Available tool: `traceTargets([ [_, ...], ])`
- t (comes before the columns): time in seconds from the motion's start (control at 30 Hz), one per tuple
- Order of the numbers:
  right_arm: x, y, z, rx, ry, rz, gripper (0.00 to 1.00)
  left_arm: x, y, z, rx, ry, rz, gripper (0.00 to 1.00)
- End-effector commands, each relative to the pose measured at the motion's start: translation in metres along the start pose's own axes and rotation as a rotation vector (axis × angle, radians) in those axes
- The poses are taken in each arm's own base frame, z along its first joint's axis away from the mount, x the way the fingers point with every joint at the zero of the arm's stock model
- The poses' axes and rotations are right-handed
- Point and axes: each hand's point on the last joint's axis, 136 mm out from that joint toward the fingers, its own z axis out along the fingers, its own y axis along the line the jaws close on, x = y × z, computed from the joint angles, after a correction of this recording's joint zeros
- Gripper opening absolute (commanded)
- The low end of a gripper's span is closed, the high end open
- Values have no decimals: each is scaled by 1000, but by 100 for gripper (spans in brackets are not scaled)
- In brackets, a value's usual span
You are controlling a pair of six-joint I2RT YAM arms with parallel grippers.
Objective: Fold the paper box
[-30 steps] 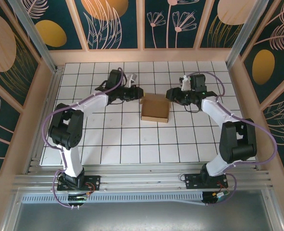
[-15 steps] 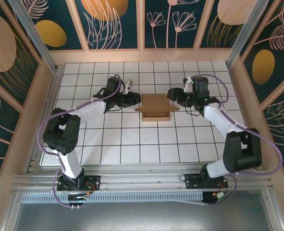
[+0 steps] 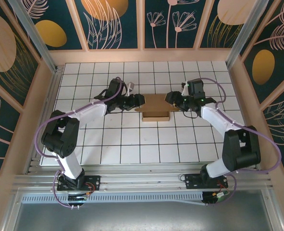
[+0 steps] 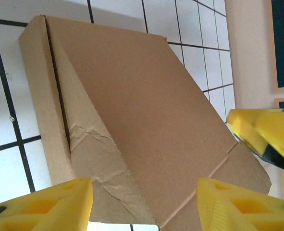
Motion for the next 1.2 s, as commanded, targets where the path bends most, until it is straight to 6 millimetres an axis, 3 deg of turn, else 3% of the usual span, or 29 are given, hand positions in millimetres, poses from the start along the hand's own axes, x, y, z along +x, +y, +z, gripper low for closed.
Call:
traceTargets([
  [0.0,13,-7,12,49,33,8,57,10,-5,1,1,18,-20,57],
  [0.2,25,-13,29,75,55,13,50,24,5,7,6,29,-58,42],
  [0.33,27,-18,33,99,52,9,47,34,7,16,12,50,-71,41],
  [0.53,29,-16,32,84,40,13,42,31,11,21,7,35,-81,35],
  [0.93,35,-10,35,61,51,14,42,36,20,36,29,61,-121,31],
  [1.17,33,-8,36,58,46,13,42,44,8,37,141,92,-163,29],
])
